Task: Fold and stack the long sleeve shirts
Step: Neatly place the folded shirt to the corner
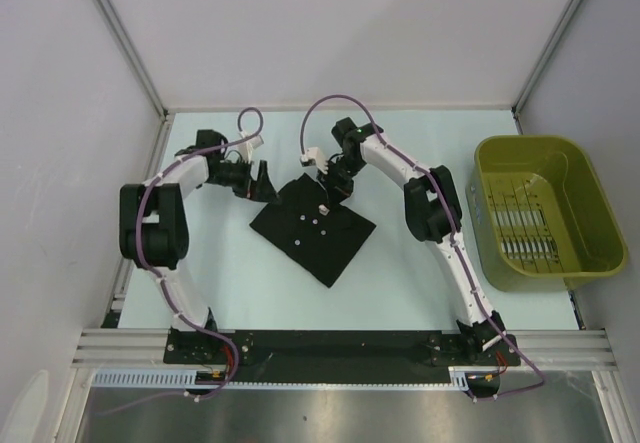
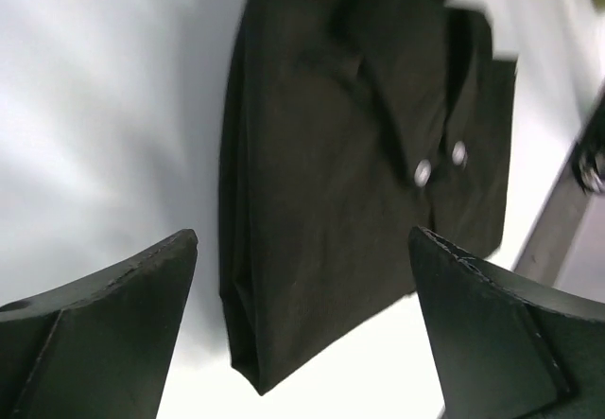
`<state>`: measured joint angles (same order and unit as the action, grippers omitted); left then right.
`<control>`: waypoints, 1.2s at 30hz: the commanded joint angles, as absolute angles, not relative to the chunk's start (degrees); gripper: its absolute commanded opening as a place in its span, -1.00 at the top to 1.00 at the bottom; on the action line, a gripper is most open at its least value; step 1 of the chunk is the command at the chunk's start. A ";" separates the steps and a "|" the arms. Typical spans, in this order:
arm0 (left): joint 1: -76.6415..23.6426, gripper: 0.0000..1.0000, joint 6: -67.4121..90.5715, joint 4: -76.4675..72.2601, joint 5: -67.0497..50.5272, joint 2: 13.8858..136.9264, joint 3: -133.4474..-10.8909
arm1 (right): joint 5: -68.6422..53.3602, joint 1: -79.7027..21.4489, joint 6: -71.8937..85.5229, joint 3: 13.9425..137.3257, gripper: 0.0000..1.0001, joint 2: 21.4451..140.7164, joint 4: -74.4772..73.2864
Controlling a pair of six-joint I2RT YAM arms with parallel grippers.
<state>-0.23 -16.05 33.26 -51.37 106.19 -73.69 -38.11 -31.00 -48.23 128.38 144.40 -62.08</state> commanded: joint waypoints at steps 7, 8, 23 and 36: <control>-1.14 -0.99 -26.99 39.48 -54.50 112.49 -74.27 | -38.05 -32.25 -54.84 123.58 1.00 139.05 -53.18; -1.40 -0.99 -26.63 39.03 -53.71 112.94 -74.35 | -38.32 -32.08 -55.37 123.40 1.00 138.69 -52.91; -3.34 -0.01 -20.75 35.07 -60.02 118.39 -77.16 | -40.43 -30.85 -52.57 117.16 1.00 132.10 -38.16; 4.65 1.00 -0.88 22.67 -46.07 121.11 -87.52 | -19.19 -27.08 -37.45 121.29 -0.55 134.03 -21.54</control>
